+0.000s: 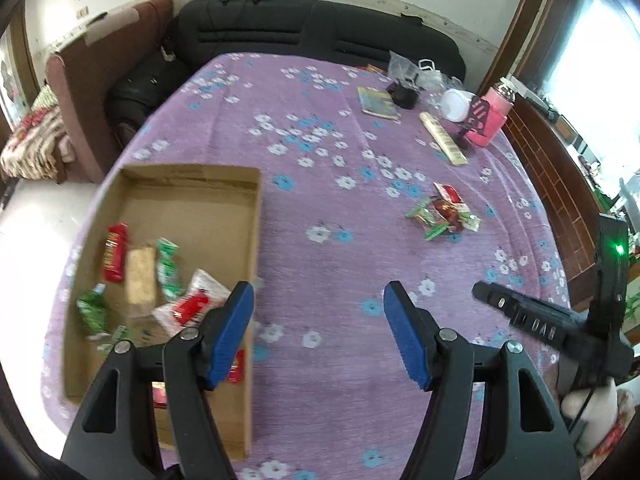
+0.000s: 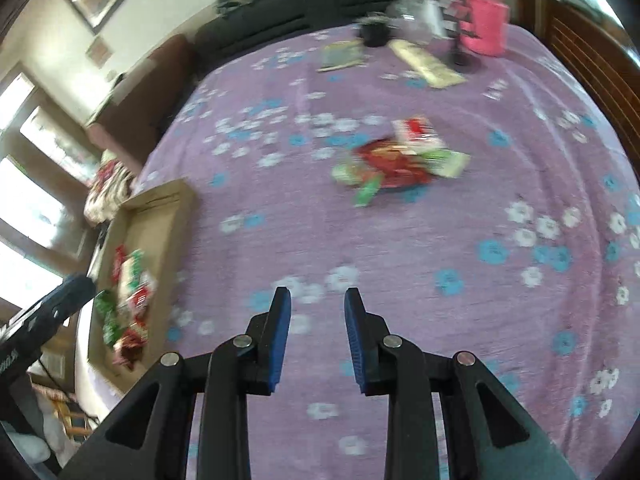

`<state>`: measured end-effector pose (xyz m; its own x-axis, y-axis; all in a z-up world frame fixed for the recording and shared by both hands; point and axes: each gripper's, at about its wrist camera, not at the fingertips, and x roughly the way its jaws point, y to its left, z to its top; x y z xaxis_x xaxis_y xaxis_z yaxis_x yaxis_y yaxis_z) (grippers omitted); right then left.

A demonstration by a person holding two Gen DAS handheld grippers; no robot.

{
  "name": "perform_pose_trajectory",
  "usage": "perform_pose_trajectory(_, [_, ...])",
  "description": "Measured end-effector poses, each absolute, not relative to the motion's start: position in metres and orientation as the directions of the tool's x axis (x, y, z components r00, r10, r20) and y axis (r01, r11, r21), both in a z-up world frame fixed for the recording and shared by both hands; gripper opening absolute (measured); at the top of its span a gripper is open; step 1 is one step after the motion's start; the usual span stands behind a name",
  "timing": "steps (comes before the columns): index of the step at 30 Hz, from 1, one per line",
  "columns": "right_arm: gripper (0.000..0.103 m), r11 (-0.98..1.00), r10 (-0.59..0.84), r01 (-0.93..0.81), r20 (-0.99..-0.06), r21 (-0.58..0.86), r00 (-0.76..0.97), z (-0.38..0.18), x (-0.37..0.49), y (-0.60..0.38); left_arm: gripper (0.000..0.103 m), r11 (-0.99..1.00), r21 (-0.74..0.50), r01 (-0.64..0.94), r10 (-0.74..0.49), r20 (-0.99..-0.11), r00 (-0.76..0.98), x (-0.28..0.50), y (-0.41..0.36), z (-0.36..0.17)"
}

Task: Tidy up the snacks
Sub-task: 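Move both grippers back over the remaining snacks on the tablecloth, then grasp the brown-red candy with the right gripper while the left grasps the clear bread bar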

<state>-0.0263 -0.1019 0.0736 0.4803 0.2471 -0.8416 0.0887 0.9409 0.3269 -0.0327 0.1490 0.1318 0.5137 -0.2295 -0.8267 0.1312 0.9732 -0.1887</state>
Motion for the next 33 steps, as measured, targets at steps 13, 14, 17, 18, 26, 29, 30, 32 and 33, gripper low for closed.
perform_pose_trajectory(13, [0.027,0.96,0.234,0.003,-0.814,0.278,0.531,0.077,0.043,-0.153,0.068,0.956,-0.264,0.13,-0.294,-0.849,0.438,-0.01,0.105,0.095])
perform_pose_trajectory(14, [0.027,0.964,0.229,-0.007,-0.816,0.266,0.53,0.074,0.053,-0.152,0.068,0.955,-0.266,0.13,-0.296,-0.849,0.437,-0.009,0.102,0.094])
perform_pose_trajectory(17, [0.027,0.966,0.243,-0.049,-0.831,0.253,0.5,0.06,0.079,-0.148,0.068,0.954,-0.271,0.13,-0.3,-0.849,0.435,-0.006,0.098,0.091])
perform_pose_trajectory(18, [0.027,0.966,0.25,-0.064,-0.838,0.251,0.485,0.054,0.086,-0.146,0.068,0.952,-0.278,0.128,-0.306,-0.847,0.434,-0.004,0.097,0.09])
perform_pose_trajectory(26, [0.032,0.95,0.309,-0.166,-0.864,0.264,0.398,0.029,0.107,-0.121,0.068,0.961,-0.257,0.104,-0.276,-0.852,0.445,0.009,0.098,0.084])
perform_pose_trajectory(29, [0.032,0.94,0.335,-0.195,-0.86,0.28,0.384,0.027,0.106,-0.113,0.068,0.961,-0.26,0.097,-0.276,-0.856,0.438,0.015,0.099,0.078])
perform_pose_trajectory(30, [0.032,0.937,0.344,-0.2,-0.86,0.287,0.377,0.027,0.105,-0.111,0.068,0.961,-0.261,0.094,-0.276,-0.857,0.436,0.017,0.098,0.077])
perform_pose_trajectory(32, [0.032,0.935,0.348,-0.203,-0.86,0.29,0.373,0.025,0.103,-0.11,0.068,0.96,-0.264,0.097,-0.28,-0.858,0.43,0.02,0.095,0.074])
perform_pose_trajectory(33, [0.032,0.934,0.351,-0.201,-0.859,0.295,0.373,0.024,0.104,-0.11,0.068,0.958,-0.267,0.103,-0.285,-0.859,0.424,0.023,0.092,0.072])
